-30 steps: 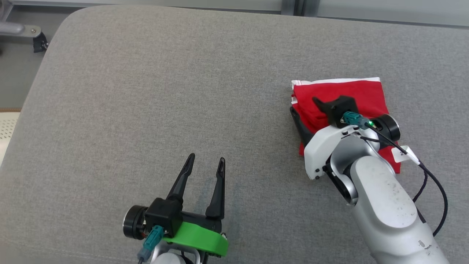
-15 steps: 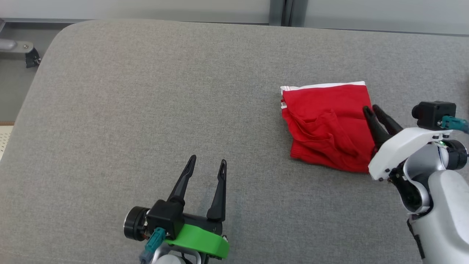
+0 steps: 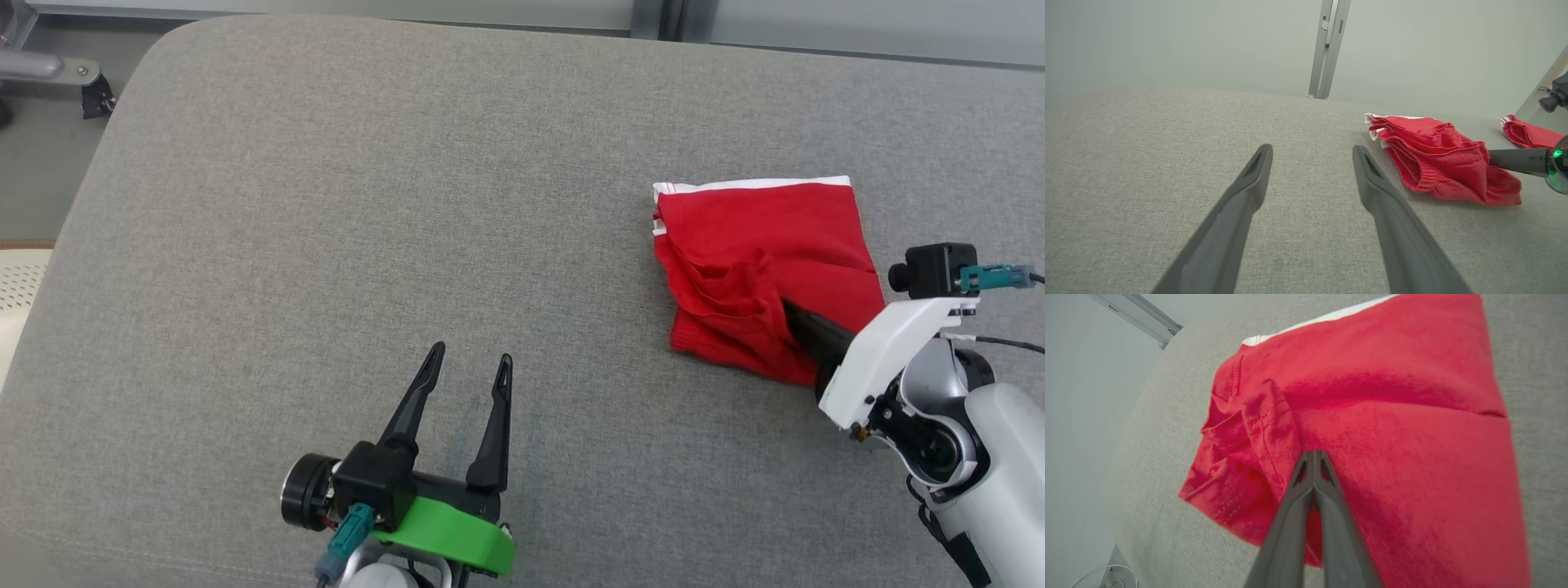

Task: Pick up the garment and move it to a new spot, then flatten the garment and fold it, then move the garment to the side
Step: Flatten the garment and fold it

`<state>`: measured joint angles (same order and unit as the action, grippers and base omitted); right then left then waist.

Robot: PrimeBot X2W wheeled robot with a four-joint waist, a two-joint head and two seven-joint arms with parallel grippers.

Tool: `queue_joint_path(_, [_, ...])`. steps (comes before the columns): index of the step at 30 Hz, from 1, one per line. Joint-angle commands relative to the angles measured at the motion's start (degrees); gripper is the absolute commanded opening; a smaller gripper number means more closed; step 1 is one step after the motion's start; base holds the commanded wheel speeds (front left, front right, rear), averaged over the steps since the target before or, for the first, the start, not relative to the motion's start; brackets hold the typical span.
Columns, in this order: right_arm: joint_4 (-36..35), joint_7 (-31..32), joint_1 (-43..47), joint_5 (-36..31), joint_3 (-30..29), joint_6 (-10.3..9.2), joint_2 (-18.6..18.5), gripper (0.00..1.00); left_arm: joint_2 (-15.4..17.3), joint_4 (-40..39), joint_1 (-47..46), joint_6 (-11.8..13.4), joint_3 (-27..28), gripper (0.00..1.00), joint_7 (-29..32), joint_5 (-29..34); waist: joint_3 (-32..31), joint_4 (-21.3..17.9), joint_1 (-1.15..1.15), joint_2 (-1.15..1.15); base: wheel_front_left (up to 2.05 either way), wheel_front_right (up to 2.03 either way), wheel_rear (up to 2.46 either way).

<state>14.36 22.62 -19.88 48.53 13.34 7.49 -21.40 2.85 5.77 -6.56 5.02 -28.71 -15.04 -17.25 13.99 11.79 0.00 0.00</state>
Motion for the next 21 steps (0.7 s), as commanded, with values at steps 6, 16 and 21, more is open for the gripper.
queue_joint_path(6, [-4.5,-1.2,4.5,5.5,6.9,-0.01,-2.7,0.00,0.1,0.1,-0.5,-0.4,0.1,1.00,-0.2,0.6,-0.6,0.0,0.00,0.00,0.00,0.00,0.00])
queue_joint_path(16, [-9.2,-7.8,8.4,7.3,14.6,-0.02,-4.1,0.00,0.1,1.0,1.2,-0.6,0.1,1.00,-0.2,1.0,-4.0,-1.6,0.00,0.00,0.00,0.00,0.00])
queue_joint_path(21, [-8.0,-13.9,7.7,5.7,13.4,-0.02,-4.6,0.00,0.1,1.1,2.5,-0.6,0.6,1.00,-0.2,1.5,-5.8,-2.7,0.00,0.00,0.00,0.00,0.00])
